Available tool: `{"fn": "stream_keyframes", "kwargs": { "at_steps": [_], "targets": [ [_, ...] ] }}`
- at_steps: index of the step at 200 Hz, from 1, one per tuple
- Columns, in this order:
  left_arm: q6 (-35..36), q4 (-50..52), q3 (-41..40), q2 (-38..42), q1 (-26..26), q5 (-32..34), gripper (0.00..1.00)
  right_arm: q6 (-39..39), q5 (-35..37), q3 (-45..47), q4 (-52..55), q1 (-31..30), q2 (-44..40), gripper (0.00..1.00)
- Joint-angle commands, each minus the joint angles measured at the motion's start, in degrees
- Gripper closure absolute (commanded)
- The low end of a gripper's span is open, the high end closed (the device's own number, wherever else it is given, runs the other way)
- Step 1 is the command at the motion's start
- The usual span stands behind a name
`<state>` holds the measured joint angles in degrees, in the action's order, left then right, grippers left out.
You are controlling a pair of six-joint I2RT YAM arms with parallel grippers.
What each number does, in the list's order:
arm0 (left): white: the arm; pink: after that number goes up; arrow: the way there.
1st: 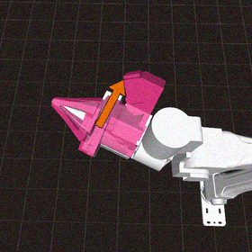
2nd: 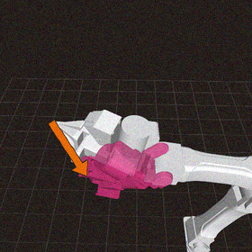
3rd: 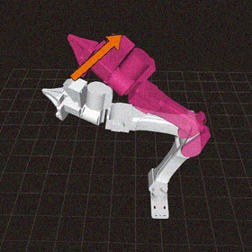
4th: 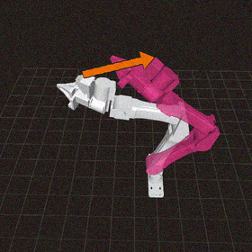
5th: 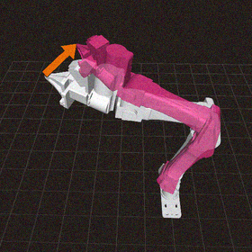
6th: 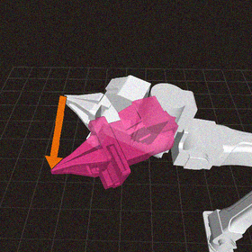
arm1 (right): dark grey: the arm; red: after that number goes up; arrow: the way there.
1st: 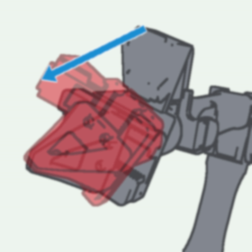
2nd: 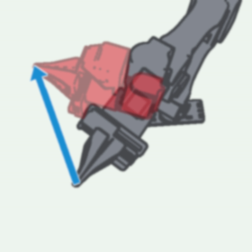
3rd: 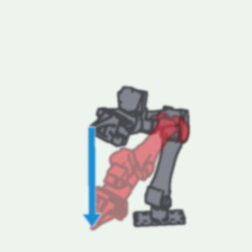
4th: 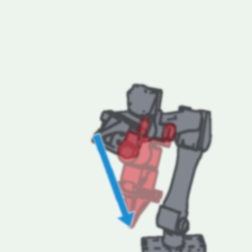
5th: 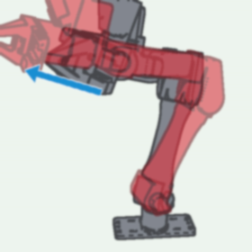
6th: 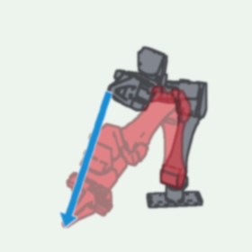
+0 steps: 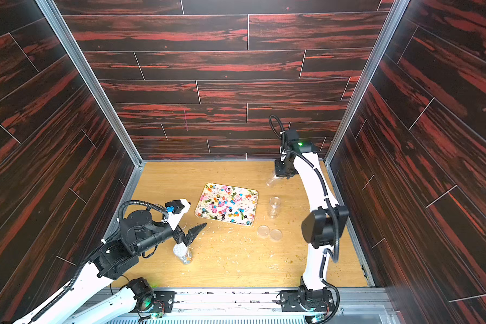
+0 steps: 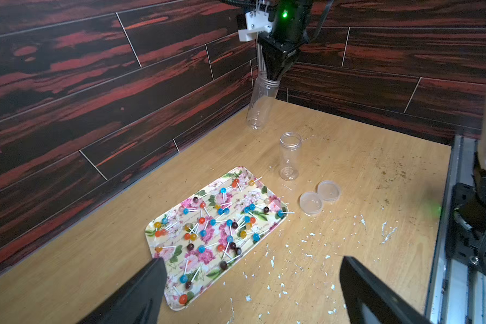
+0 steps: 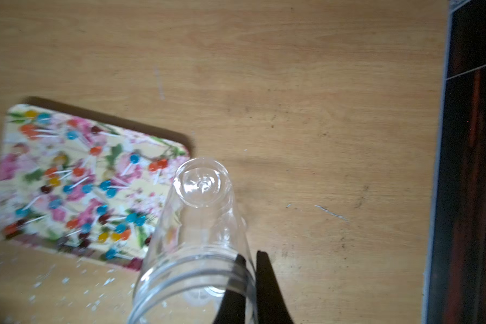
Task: Pour the candies out of the jar
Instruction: Place the jar at the center of the board.
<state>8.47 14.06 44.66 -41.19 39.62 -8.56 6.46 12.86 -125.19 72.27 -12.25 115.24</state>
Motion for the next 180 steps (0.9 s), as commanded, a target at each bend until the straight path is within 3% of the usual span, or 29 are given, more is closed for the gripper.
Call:
{"fn": "stream_keyframes", "kwargs": {
  "at_steps": [1,70,153,180],
  "targets": [
    [-1.13,-1.50,-0.57,0.08,0.11,-1.44,0.00,-0.83,5.64,-2.59,3.98,-0.45,5.50,1.00],
    [-1.16,-0.44,-0.41,-0.03,0.11,-2.43,0.00,-1.62,6.95,-4.98,4.21,-1.88,15.52,1.00],
    [-1.62,0.76,-0.65,0.42,0.10,-3.75,0.00,-1.36,9.96,-4.03,4.63,-3.86,20.03,1.00],
    [-1.53,1.04,-0.80,0.67,0.05,-3.64,0.00,-1.02,9.94,-3.92,4.84,-3.92,20.48,0.94]
  ]
}}
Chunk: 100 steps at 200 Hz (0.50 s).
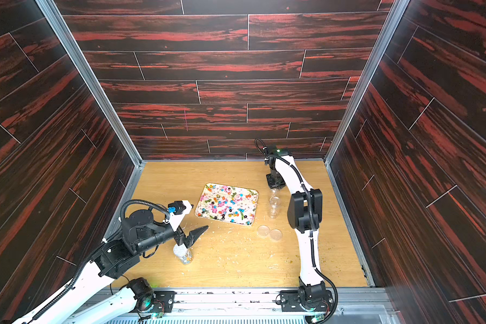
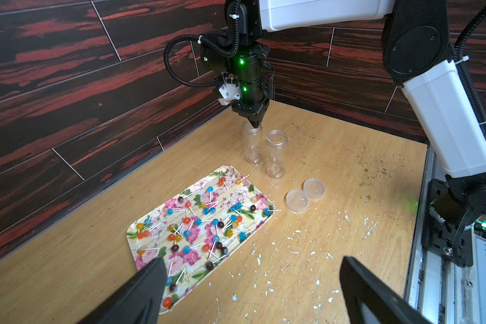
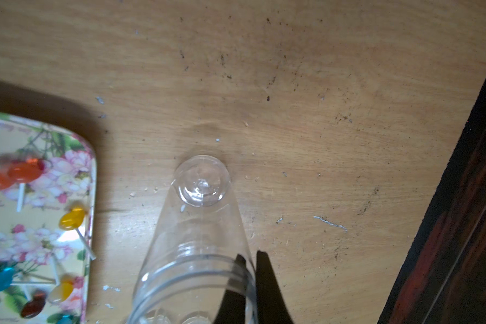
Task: Pour the candies out of the jar
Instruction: Place the jar at the center of the board.
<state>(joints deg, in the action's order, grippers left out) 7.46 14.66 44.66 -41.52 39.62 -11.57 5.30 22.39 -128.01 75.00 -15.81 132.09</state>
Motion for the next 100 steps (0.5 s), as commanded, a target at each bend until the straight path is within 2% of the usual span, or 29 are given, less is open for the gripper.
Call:
{"fn": "stream_keyframes", "kwargs": {
  "at_steps": [1,59,100],
  "targets": [
    [-0.52,0.46,-0.81,1.00,0.08,-0.63,0.00,0.14,0.43,-1.06,2.14,-0.36,3.66,0.93],
    [-0.52,0.47,-1.02,1.35,0.11,-0.37,0.00,0.37,0.37,-1.99,2.17,-0.37,1.39,0.68],
    [-0.86,0.03,-1.08,1.09,0.09,-0.21,0.00,0.81,-0.07,-3.76,2.56,-0.42,-1.34,0.60]
  ]
}}
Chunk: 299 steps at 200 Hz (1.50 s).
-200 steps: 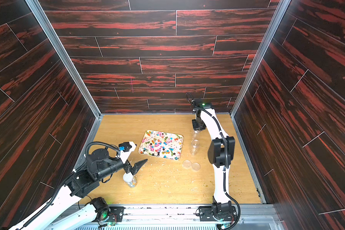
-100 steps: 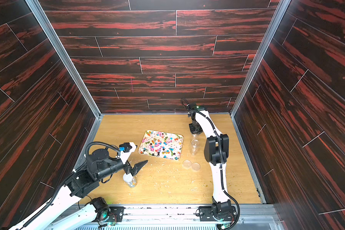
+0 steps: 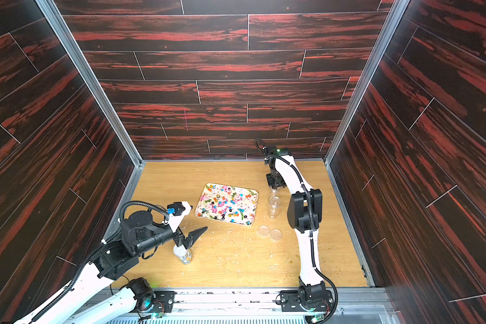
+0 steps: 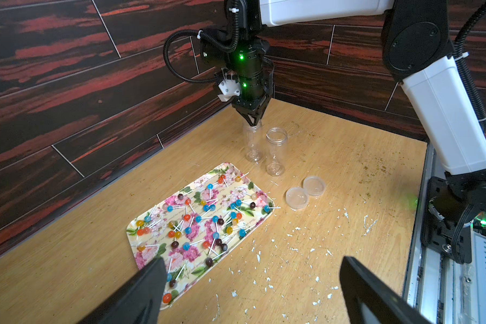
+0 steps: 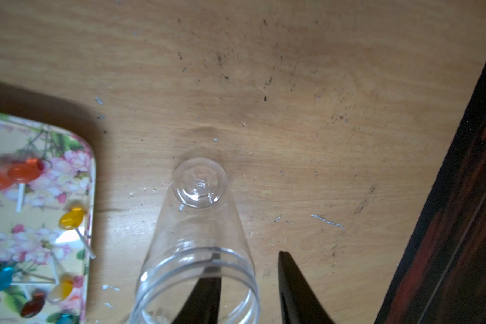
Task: Pour the candies out of the jar
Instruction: Place the jar at the center of the board, then pick up the jar from the center of the board.
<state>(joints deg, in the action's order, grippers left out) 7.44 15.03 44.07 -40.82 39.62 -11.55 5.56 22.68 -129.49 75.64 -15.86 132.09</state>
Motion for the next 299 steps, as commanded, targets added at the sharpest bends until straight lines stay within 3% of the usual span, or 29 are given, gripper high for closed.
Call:
{"fn": "stream_keyframes", "kwargs": {
  "at_steps": [1,78,131,159,191,222,238,260,278,299],
  "targets": [
    [-0.84,-0.35,-0.49,0.39,0.06,-0.23,0.00,0.57,-0.35,-2.31,1.99,-0.34,-1.41,0.60],
    [-2.85,-2.19,-0.82,0.56,0.09,1.79,0.00,1.05,0.03,-3.49,2.36,-0.23,-10.98,0.53],
    [-5.43,-3.86,-1.15,0.65,0.11,6.82,0.00,1.73,-7.36,-0.76,-0.40,-0.41,-21.12,0.51],
    [-7.98,-4.51,-1.55,1.58,0.06,15.18,0.00,1.90,-15.31,12.18,-11.01,-0.82,-32.74,0.51],
    [-12.94,-6.07,-2.94,4.12,0.00,28.84,0.00,3.09,-25.71,36.51,-30.32,-2.18,-50.66,0.47],
    [-15.97,-2.32,-2.54,4.52,-0.58,37.76,0.00,5.70,-33.33,57.38,-47.01,-4.05,-66.48,0.40],
    [-16.83,-0.78,-2.57,4.98,-1.46,40.07,0.00,7.73,-33.88,65.64,-53.38,-7.25,-71.78,0.29],
    [-20.36,0.72,-2.59,5.56,-5.27,39.41,0.00,8.61,-27.53,74.03,-59.59,-16.66,-74.50,0.02],
    [-25.19,2.29,-2.93,5.96,-11.20,35.57,0.00,8.10,-18.82,78.08,-63.04,-25.35,-73.34,0.01],
    [-30.07,3.81,-3.73,6.10,-17.97,30.05,0.00,8.23,-17.48,84.18,-74.17,-33.00,-71.24,0.01]
  ]
}}
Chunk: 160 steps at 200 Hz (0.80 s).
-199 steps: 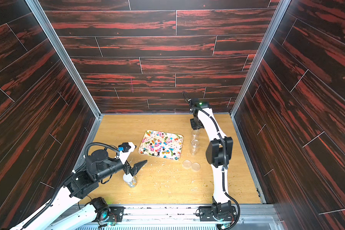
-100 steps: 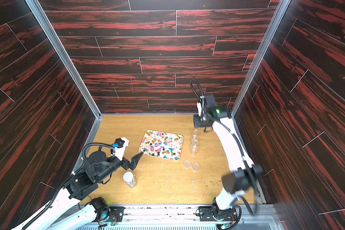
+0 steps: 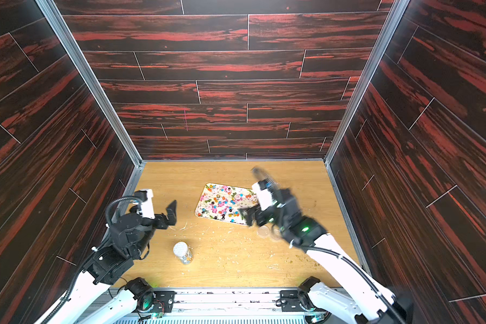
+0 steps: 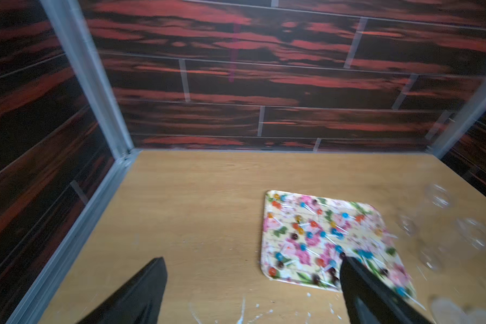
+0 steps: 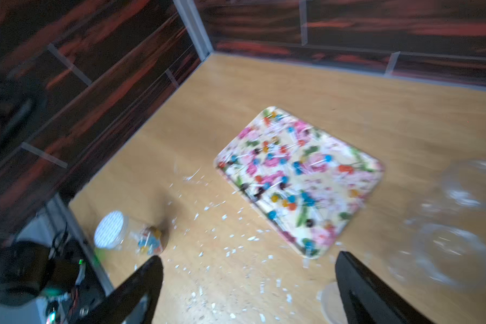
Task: Pour the candies out of the jar
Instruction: Pick up the jar from the center of the board.
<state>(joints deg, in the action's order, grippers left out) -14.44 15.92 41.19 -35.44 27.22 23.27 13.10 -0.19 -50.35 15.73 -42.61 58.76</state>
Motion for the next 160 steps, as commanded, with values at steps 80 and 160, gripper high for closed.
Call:
{"fn": "stream_keyframes", "kwargs": {
  "at_steps": [80,160],
  "targets": [
    [-20.27,3.15,-5.47,0.34,-16.48,-14.46,0.00,-6.99,8.86,6.42,-44.69,-25.98,26.33,0.01],
    [-21.87,3.68,-7.70,1.51,-17.18,-15.87,0.00,-6.54,3.56,-0.98,-47.67,-28.80,39.32,0.01]
  ]
}}
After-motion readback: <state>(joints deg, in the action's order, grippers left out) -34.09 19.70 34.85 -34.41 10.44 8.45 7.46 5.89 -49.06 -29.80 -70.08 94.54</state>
